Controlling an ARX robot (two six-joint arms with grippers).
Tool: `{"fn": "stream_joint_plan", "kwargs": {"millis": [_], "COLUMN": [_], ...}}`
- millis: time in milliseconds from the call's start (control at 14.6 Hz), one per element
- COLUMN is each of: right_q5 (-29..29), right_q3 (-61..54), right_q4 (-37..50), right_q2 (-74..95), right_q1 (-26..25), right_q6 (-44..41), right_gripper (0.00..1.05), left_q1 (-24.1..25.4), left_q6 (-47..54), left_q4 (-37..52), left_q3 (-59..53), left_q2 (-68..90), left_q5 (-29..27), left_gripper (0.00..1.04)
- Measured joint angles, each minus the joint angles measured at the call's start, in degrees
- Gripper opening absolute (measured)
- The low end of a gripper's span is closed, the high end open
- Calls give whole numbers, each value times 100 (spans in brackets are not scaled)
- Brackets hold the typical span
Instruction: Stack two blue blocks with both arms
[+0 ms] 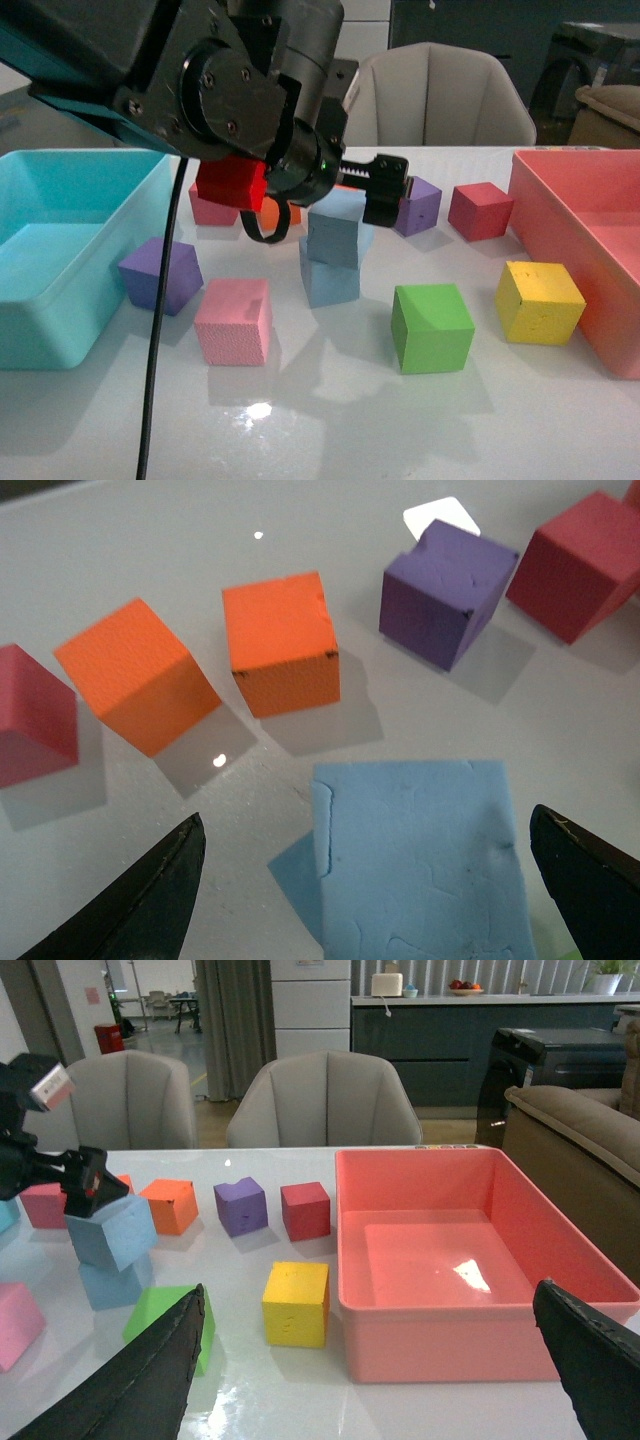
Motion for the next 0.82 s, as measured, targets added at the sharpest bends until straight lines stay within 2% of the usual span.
{"fn": "stream_joint_plan", "kwargs": {"millis": [68,410,478,547,615,683,820], "right_q5": [0,0,0,0,0,2,0], "right_q3": [0,0,0,0,0,0,0], "right_q4": [0,0,0,0,0,0,0], "right_q2": [0,0,0,0,0,0,0], "right_q1": [0,0,0,0,0,0,0], "right_q6": [0,0,0,0,0,0,0], "right_gripper": [98,98,98,98,98,98,98], "left_q1": [7,-90,-83,-13,251,516,914], "left_q6": [-7,-24,24,46,46,44,46], "left_q4": [295,1012,1255,2098,2483,2688,2909], "left_q3": [-415,-1856,-2188,-2927,-3689,-4207,-5370], "left_q2": [-811,-2942,-3429,-4113,-4798,-5215,-5733], "left_q5": [7,79,-52,-1056,-1412,-1399,-955], "left_gripper": [98,98,97,83,70,59,32]}}
